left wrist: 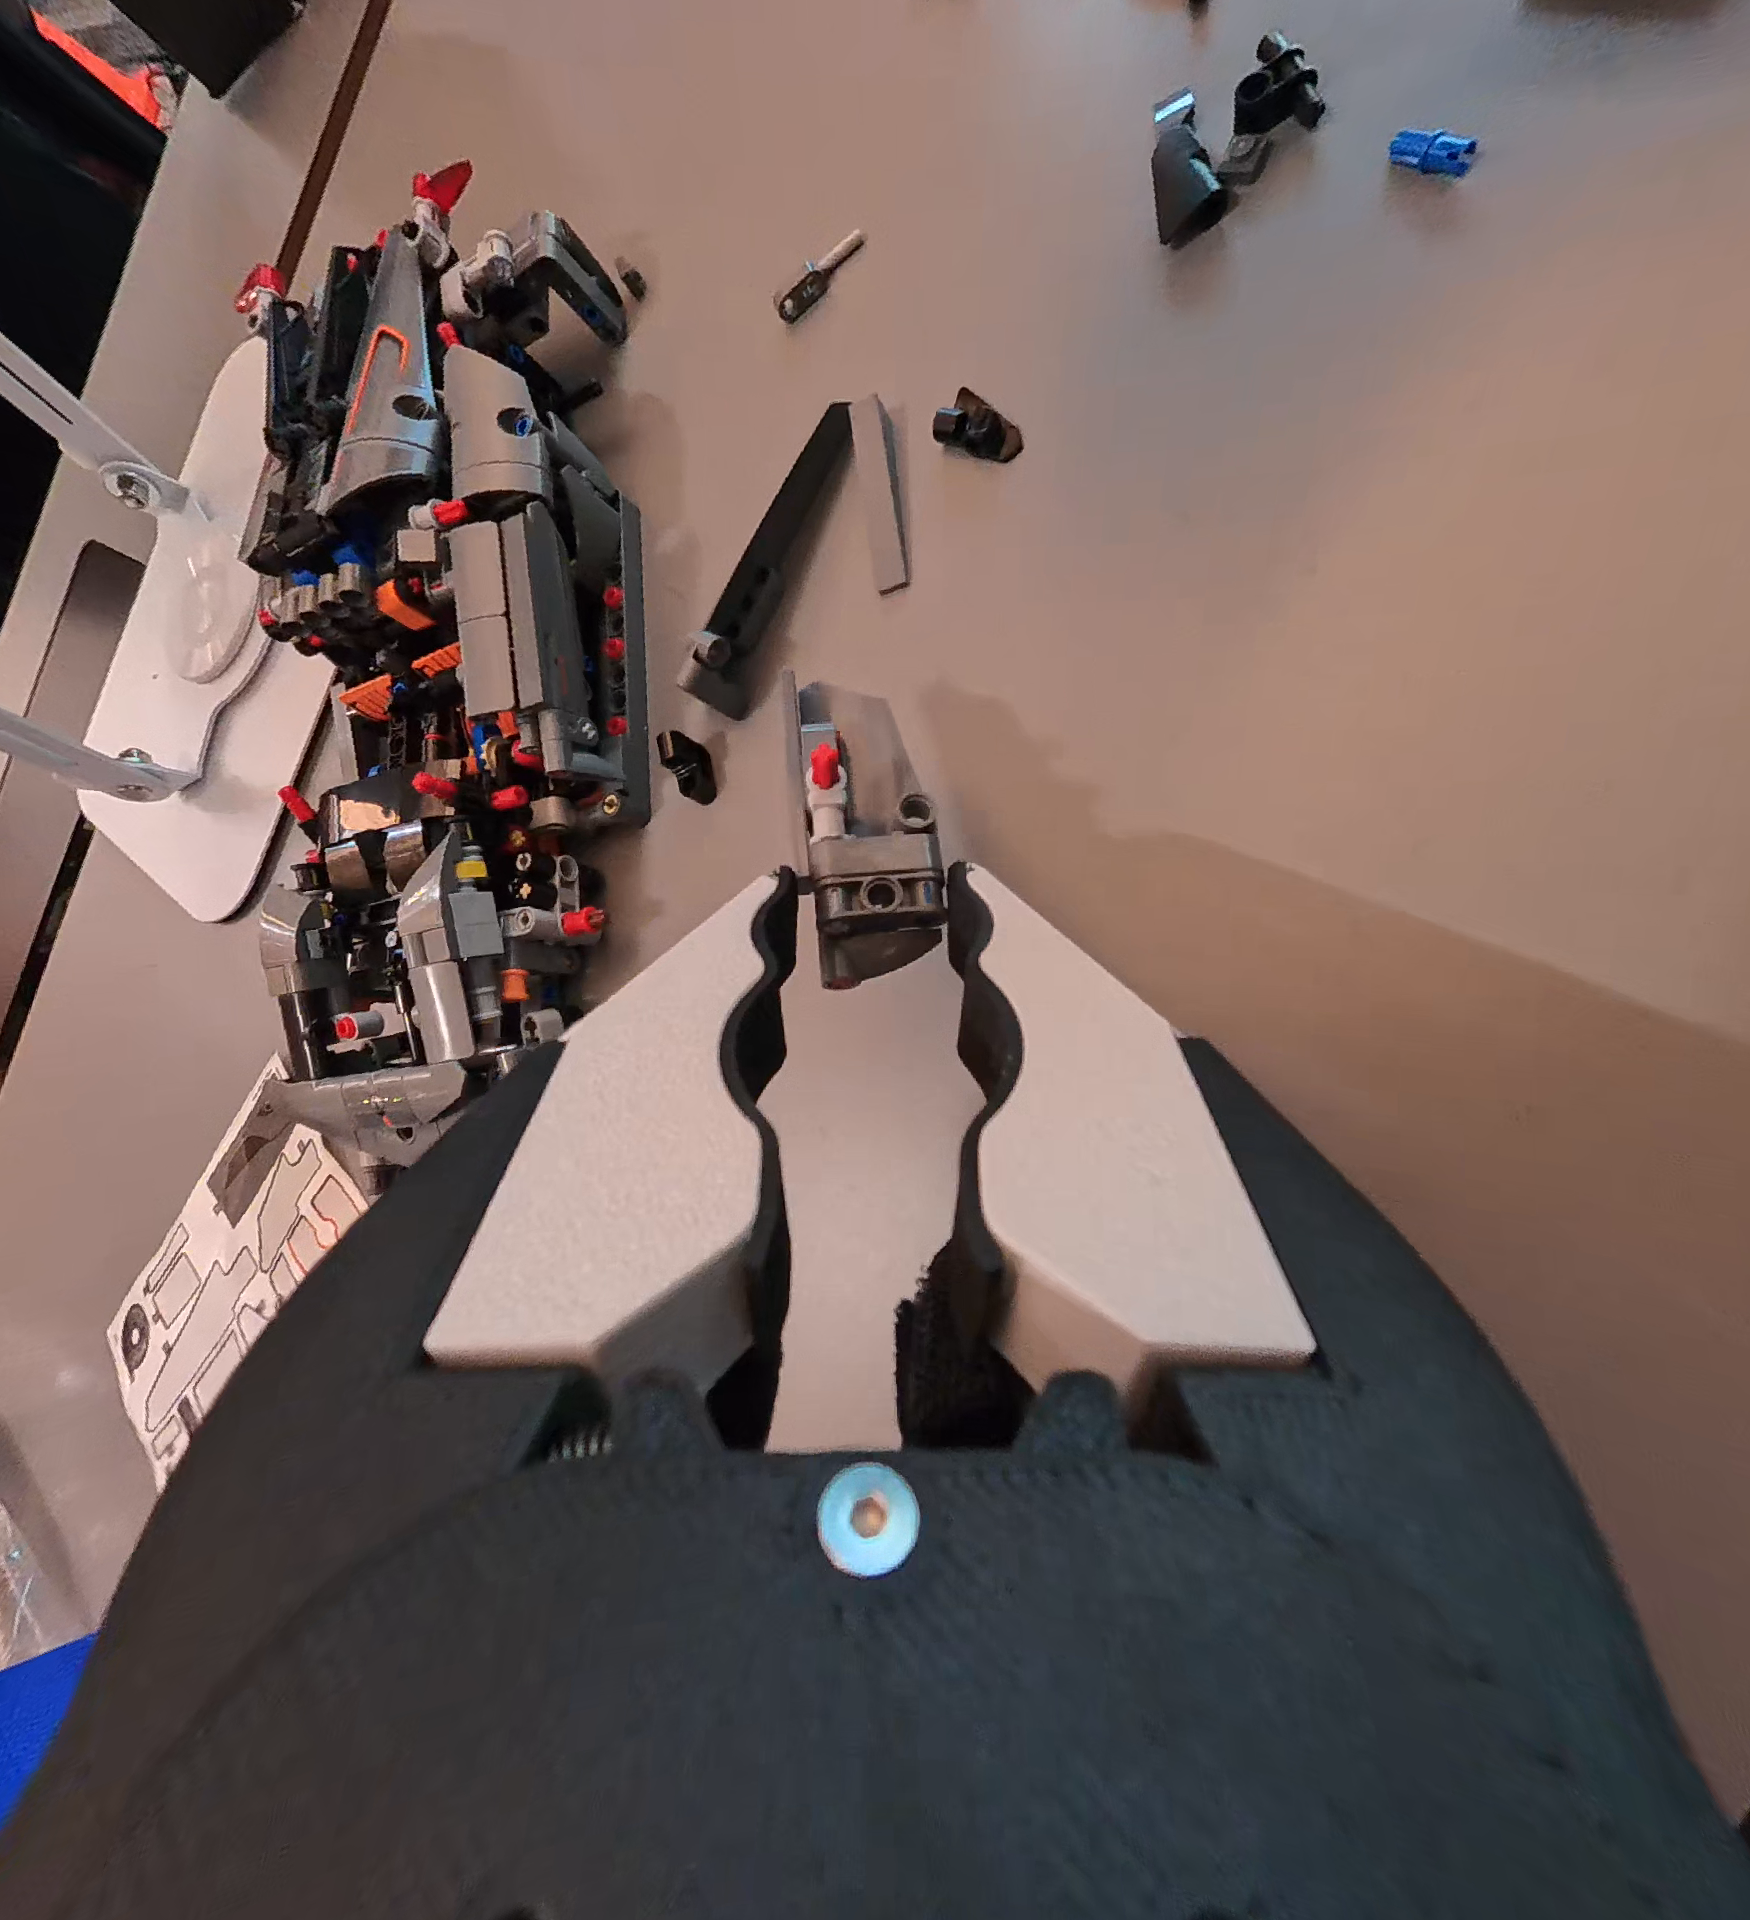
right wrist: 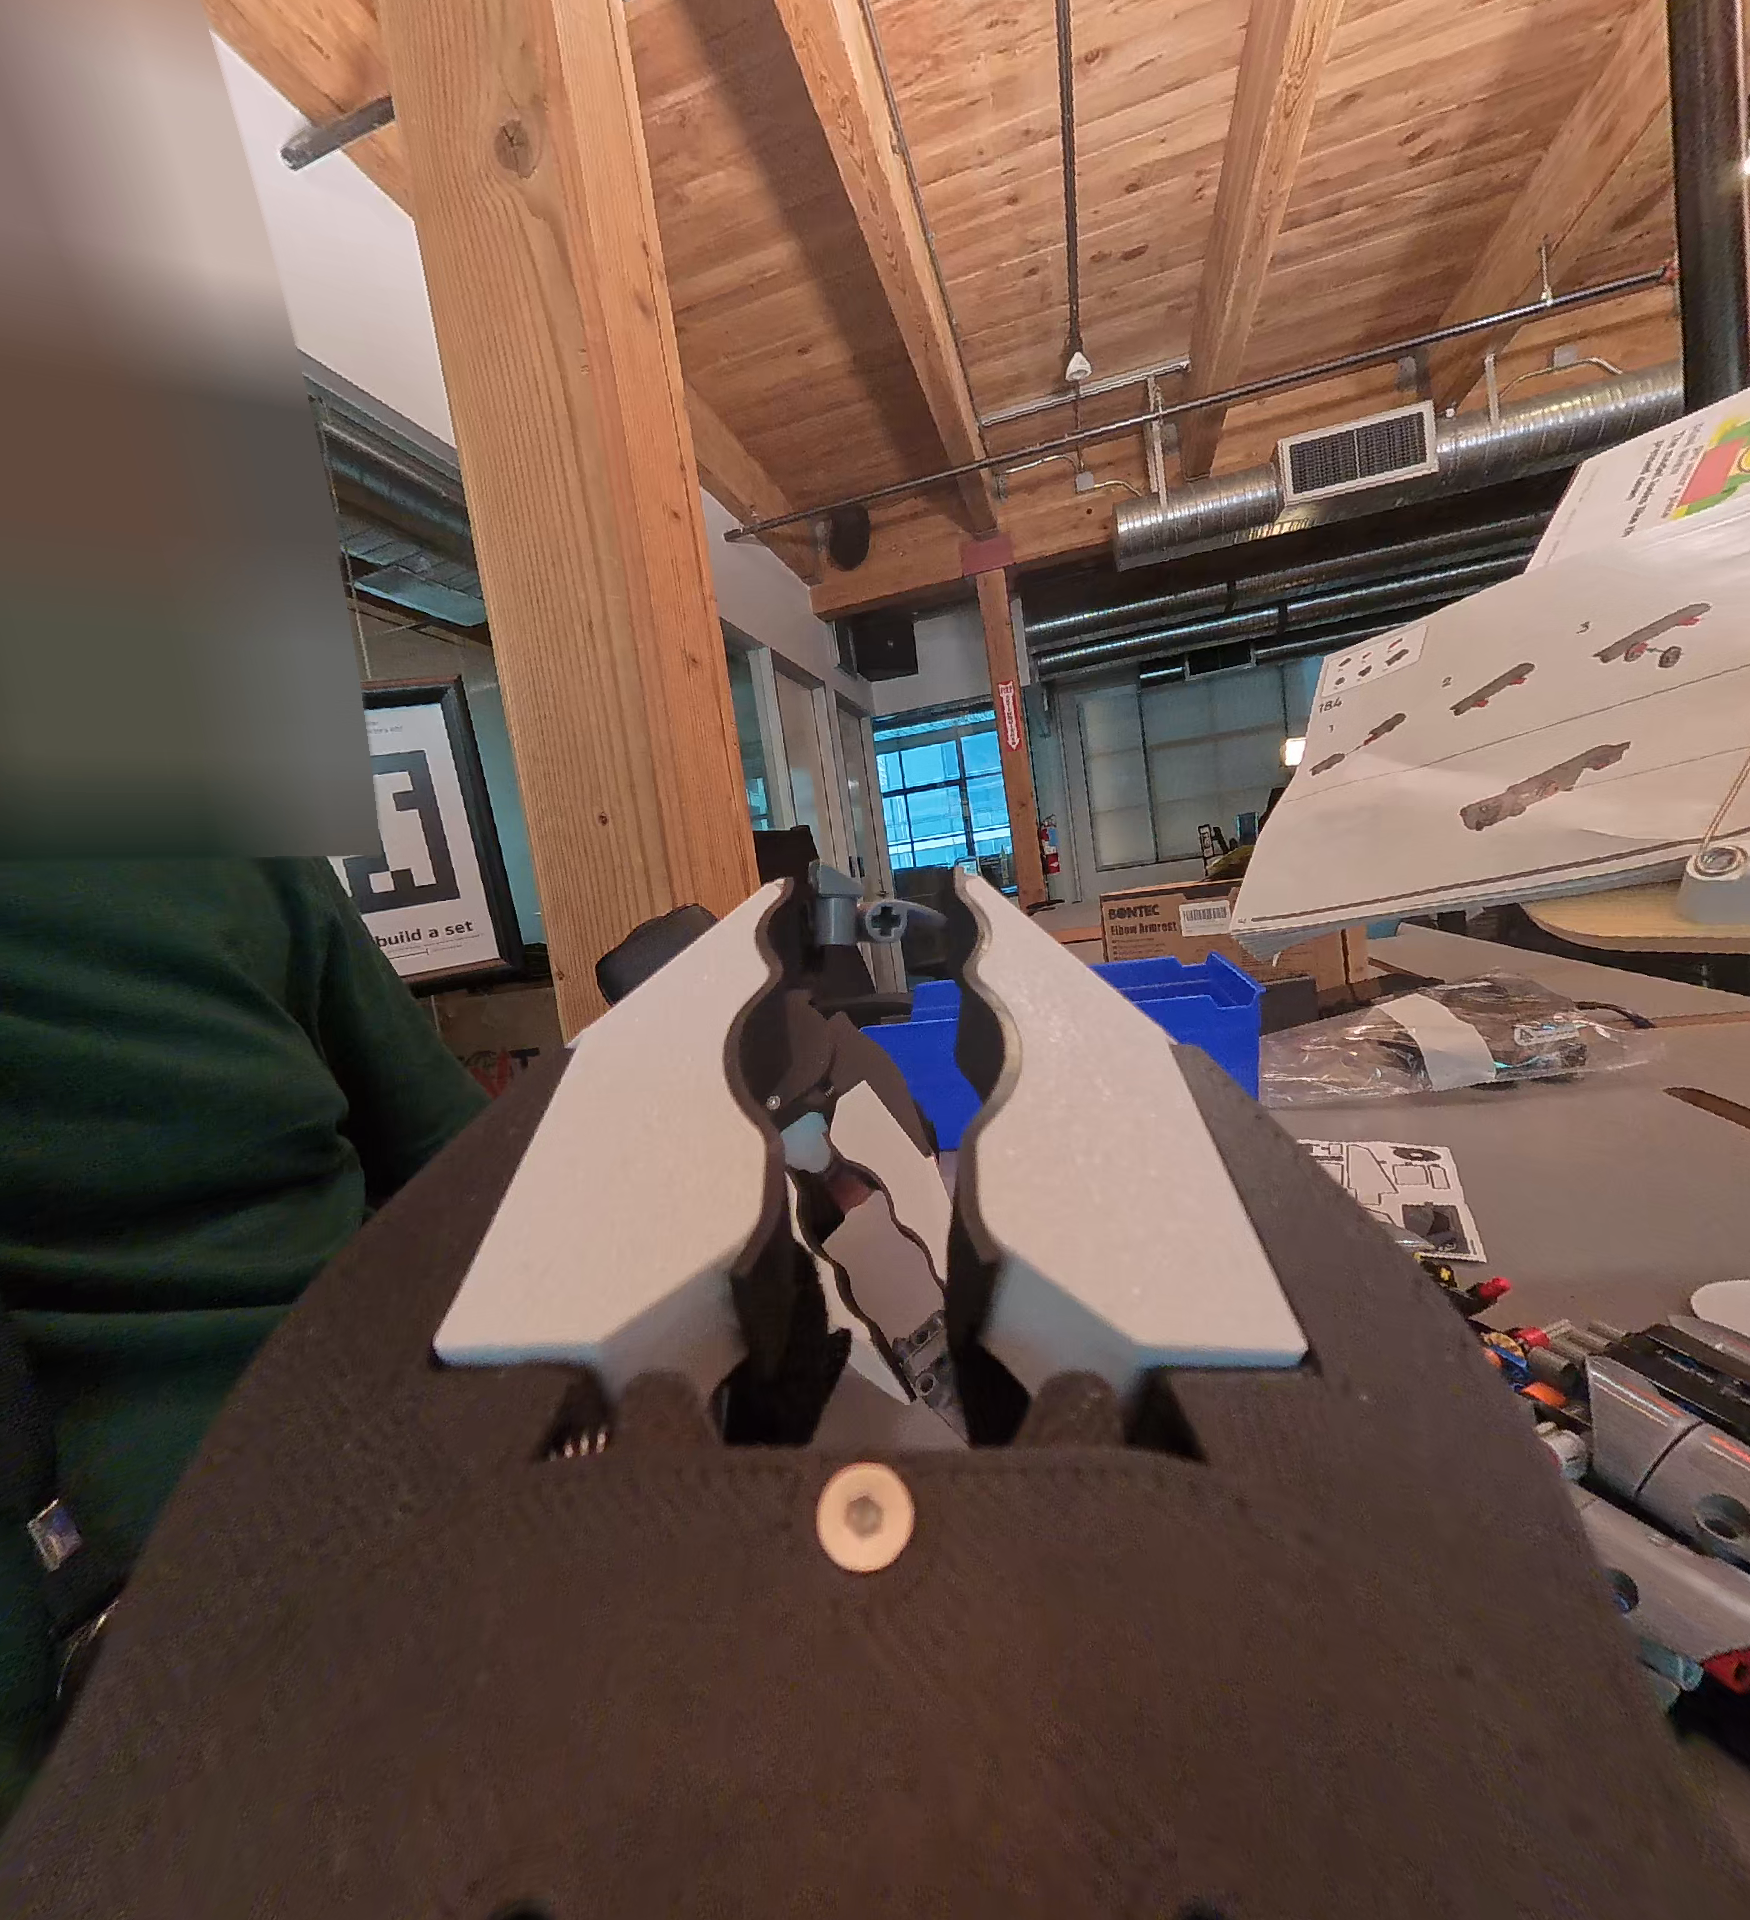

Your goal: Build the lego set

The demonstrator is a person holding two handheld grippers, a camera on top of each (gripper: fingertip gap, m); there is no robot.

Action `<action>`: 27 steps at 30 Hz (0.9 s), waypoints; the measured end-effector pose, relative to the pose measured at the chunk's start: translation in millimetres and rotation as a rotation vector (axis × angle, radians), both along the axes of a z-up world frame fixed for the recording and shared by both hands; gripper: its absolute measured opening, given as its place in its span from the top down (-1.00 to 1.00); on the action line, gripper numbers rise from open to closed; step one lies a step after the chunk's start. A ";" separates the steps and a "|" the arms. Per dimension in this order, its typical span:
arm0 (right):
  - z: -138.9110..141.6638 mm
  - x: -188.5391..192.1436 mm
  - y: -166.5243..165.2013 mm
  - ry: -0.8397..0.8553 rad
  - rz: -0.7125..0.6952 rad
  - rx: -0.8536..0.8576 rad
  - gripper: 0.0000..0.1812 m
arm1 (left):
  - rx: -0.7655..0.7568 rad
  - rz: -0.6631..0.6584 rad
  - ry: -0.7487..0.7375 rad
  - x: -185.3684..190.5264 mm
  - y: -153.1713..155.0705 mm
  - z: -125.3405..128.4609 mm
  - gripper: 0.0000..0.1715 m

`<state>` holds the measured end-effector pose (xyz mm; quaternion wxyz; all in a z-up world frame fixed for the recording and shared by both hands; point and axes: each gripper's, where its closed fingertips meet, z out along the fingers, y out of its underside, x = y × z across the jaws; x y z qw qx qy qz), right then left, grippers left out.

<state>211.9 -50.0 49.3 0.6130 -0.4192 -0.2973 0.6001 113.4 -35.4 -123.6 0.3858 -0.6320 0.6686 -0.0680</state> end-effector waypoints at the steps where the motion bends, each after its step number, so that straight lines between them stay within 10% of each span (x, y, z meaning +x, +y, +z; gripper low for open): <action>1: -0.1 0.1 0.0 0.000 0.000 0.000 0.73 | 0.000 -0.003 -0.001 0.3 -0.4 0.1 0.69; 27: 3.8 1.5 -3.2 0.008 0.002 0.013 0.73 | -0.122 -0.076 0.018 13.2 -24.2 -25.2 0.74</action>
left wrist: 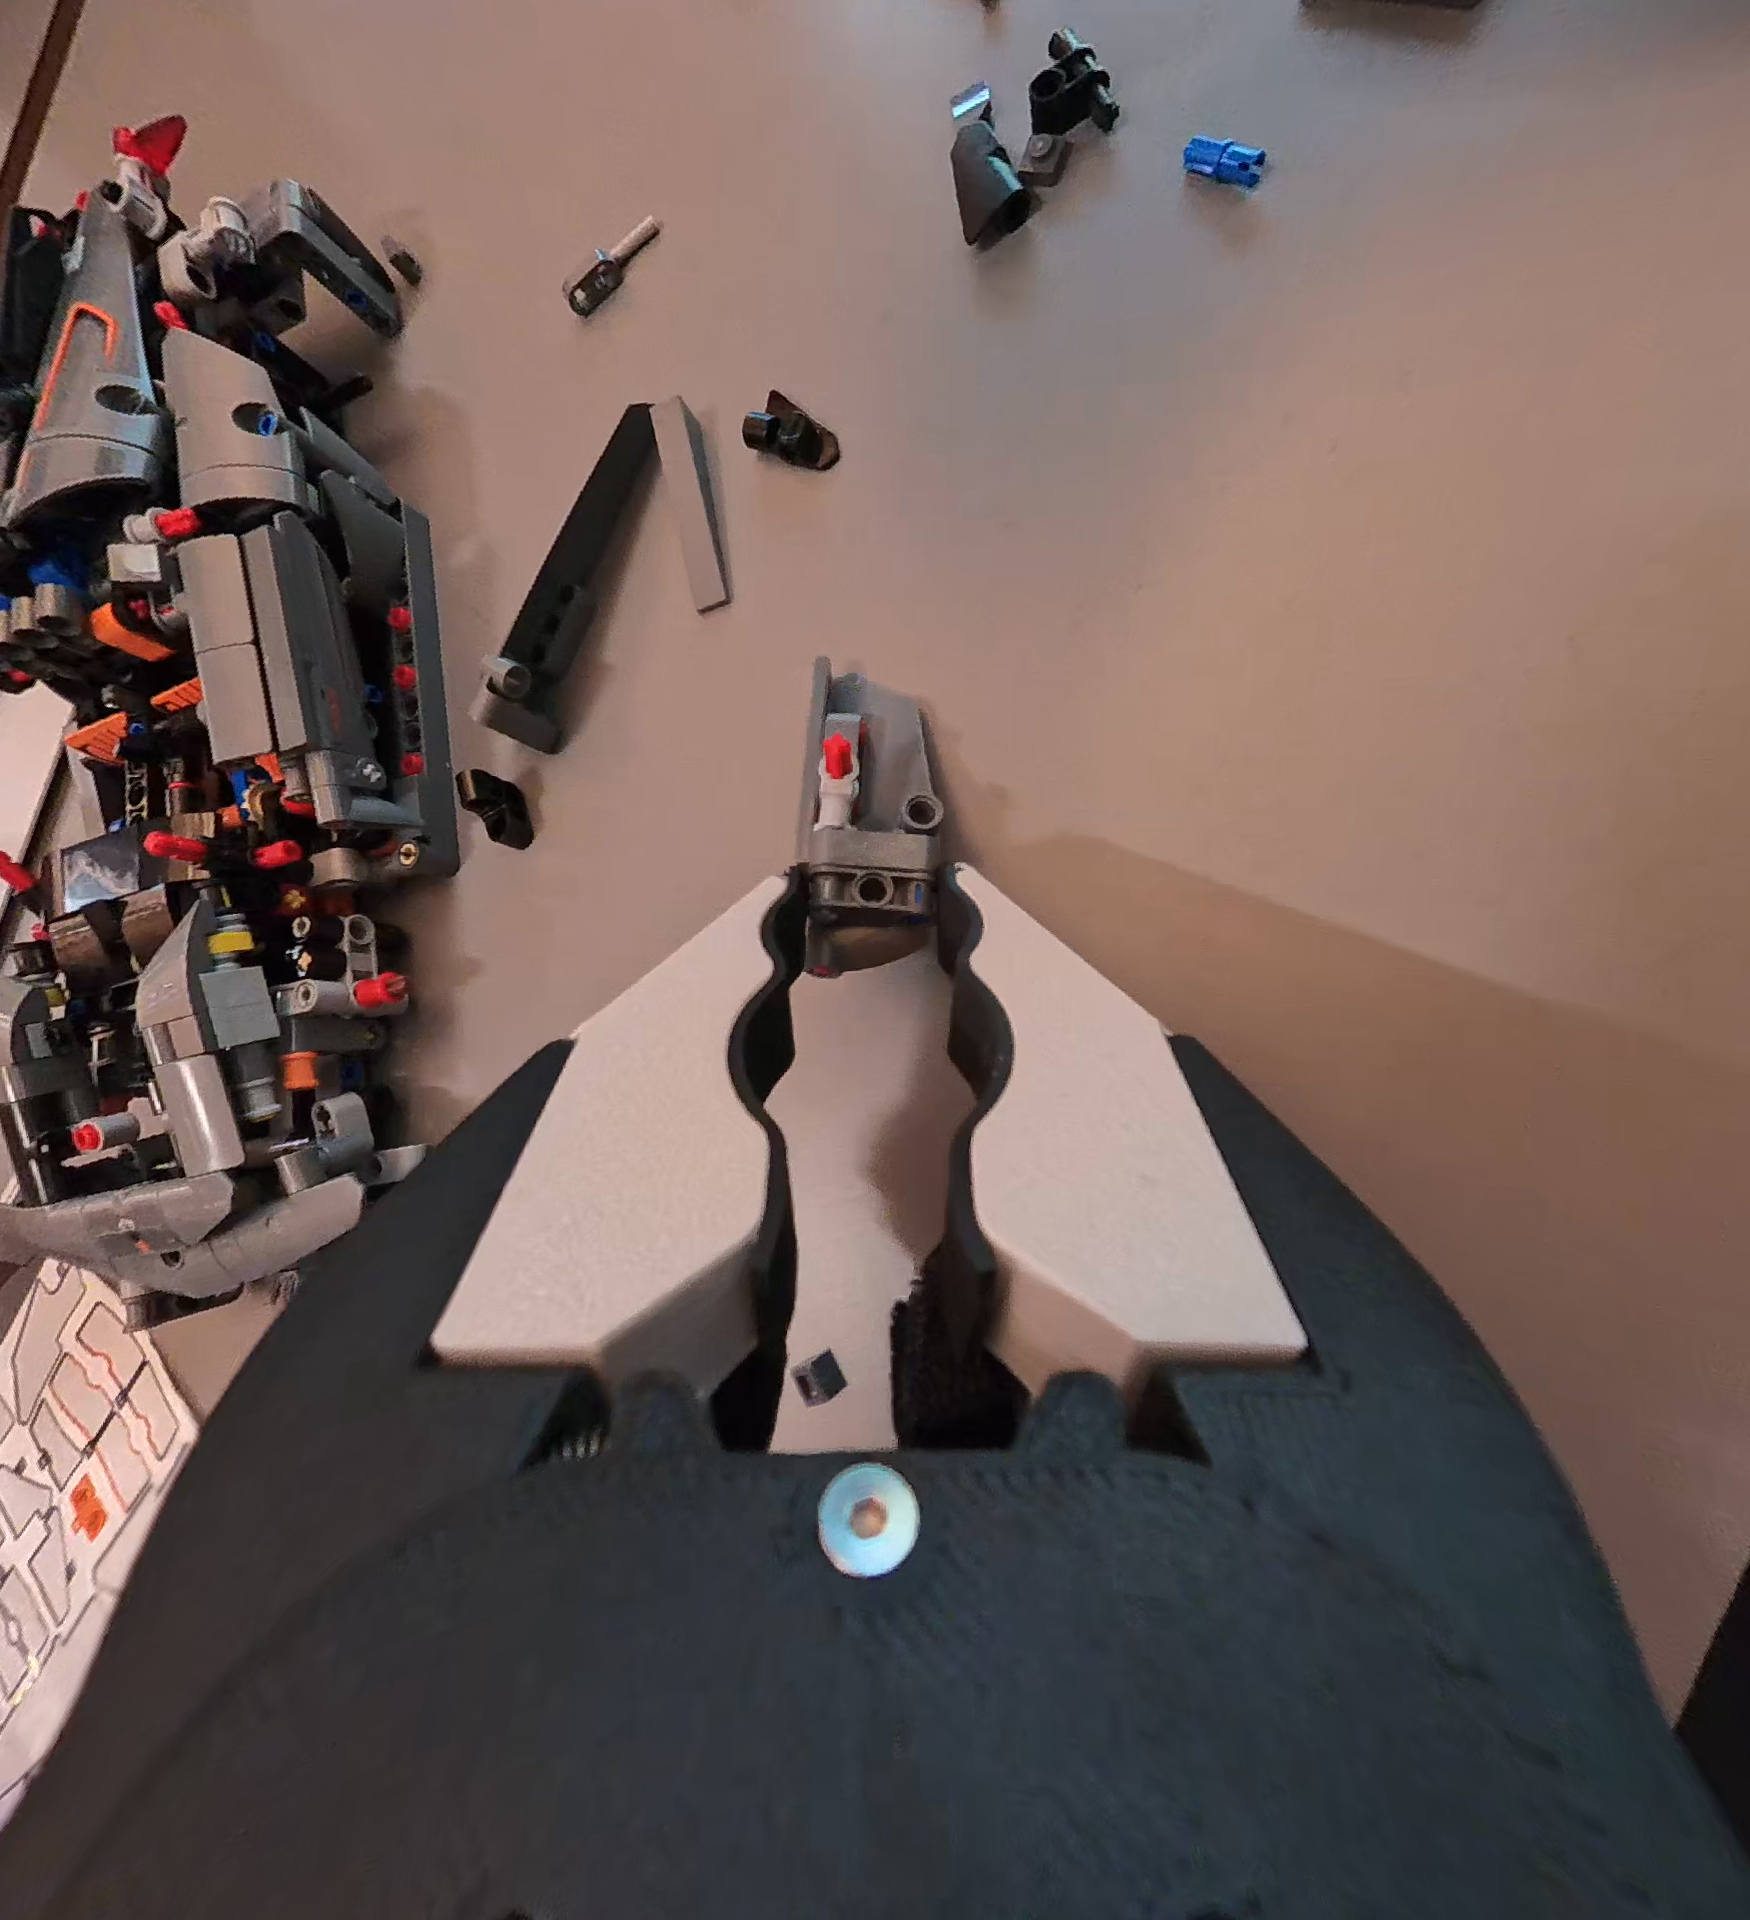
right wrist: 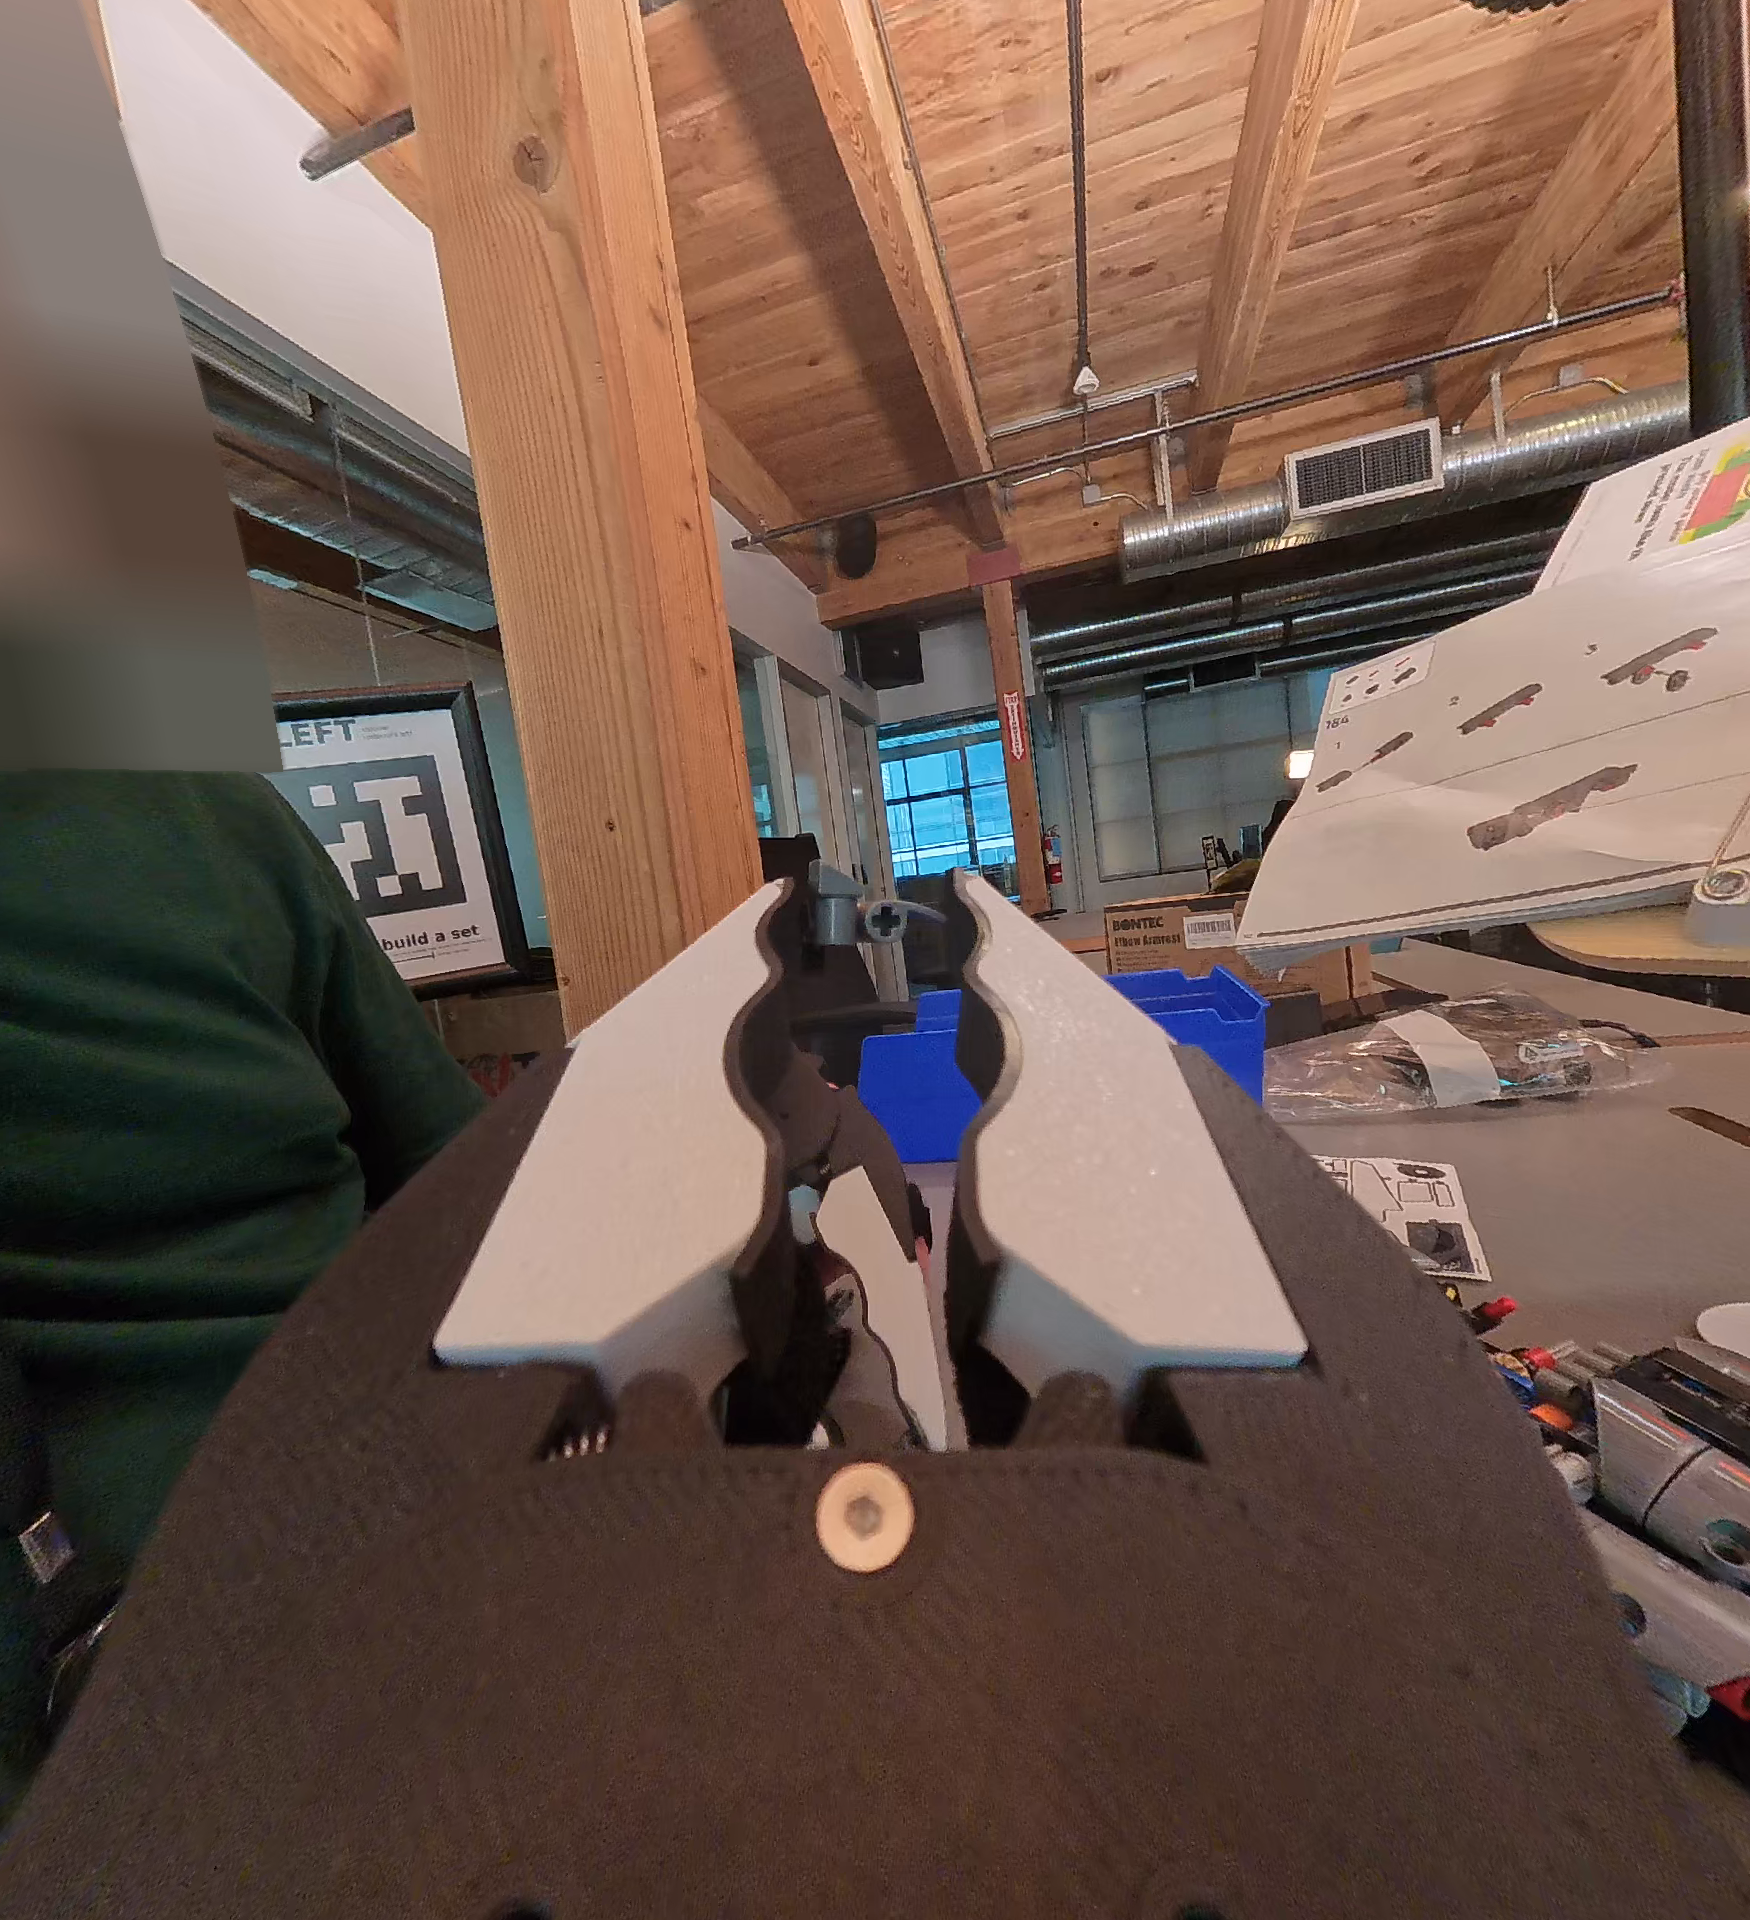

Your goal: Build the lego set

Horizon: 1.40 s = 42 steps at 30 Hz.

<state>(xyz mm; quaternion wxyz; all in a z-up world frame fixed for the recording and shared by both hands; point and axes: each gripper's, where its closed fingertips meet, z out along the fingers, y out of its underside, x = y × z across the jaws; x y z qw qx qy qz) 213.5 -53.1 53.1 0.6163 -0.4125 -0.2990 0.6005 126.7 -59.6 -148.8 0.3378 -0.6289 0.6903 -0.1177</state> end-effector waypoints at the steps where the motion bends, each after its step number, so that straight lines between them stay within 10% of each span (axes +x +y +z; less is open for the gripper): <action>1: 0.1 -0.1 -0.2 0.000 0.000 0.001 0.73 | -0.008 -0.002 0.001 -0.1 -0.7 -1.1 0.74; 22: -0.5 -0.6 1.0 0.000 -0.007 -0.004 0.73 | -0.052 0.056 -0.062 -9.5 6.8 13.7 0.62; 32: 0.7 -0.4 -0.2 0.001 -0.006 0.000 0.73 | -0.446 0.198 -0.186 -7.4 4.9 16.7 0.62; 42: 2.3 -0.3 -1.3 0.004 -0.003 0.004 0.73 | -0.490 0.267 -0.118 -5.0 2.0 -9.8 0.70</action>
